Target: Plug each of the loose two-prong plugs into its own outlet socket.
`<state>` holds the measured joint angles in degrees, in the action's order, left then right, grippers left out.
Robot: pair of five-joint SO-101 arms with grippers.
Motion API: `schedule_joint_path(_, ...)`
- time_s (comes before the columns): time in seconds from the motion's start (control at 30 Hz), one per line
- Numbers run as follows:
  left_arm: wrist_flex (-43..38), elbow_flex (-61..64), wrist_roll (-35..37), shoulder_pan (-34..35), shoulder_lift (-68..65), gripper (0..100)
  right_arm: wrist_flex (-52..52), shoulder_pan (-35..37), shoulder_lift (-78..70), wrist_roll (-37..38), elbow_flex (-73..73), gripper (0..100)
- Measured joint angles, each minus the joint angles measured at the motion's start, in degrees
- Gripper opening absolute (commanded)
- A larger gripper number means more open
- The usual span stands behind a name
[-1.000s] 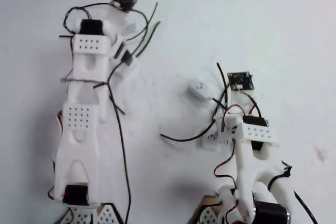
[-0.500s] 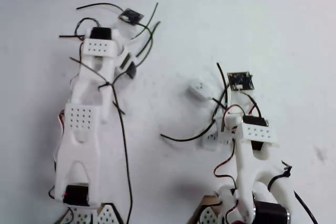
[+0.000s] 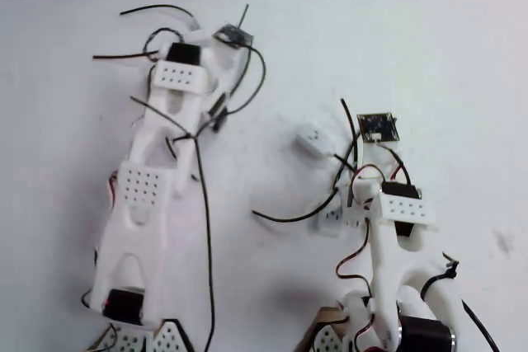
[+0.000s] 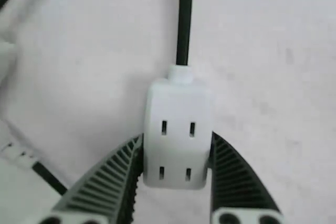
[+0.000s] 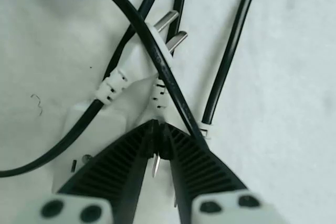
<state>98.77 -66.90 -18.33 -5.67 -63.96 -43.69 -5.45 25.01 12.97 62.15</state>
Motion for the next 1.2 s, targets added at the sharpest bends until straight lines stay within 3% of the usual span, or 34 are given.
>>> schedule_joint_path(0.1, 2.9, -5.01, 5.8, -0.53, 0.18, 2, 0.0, 0.0, 0.0, 0.0, 0.0, 1.8)
schedule_joint_path(0.23, 3.6, -3.08, 6.51, -0.7, 1.85, 2, 0.09, 0.0, 0.0, 0.0, 0.0, 1.8)
schedule_joint_path(0.6, 3.08, 27.08, 8.44, -8.62, 27.08, 2, 1.41, 0.0, -0.09, 0.0, 0.09, 1.8)
schedule_joint_path(0.77, -3.16, 45.71, 8.62, -10.37, 40.79, 2, 1.41, 0.0, -0.09, 0.0, 0.09, 1.8)
schedule_joint_path(0.97, -18.37, 72.35, 8.62, -10.11, 54.42, 2, 1.41, 0.0, -0.09, 0.0, 0.09, 1.8)
schedule_joint_path(1.1, -27.69, 86.51, 8.44, -8.09, 58.2, 2, 1.41, 0.0, -0.09, 0.0, 0.09, 1.8)
schedule_joint_path(1.2, -30.24, 91.96, 8.44, -5.98, 58.55, 2, 1.41, 0.0, -0.09, 0.0, 0.09, 1.8)
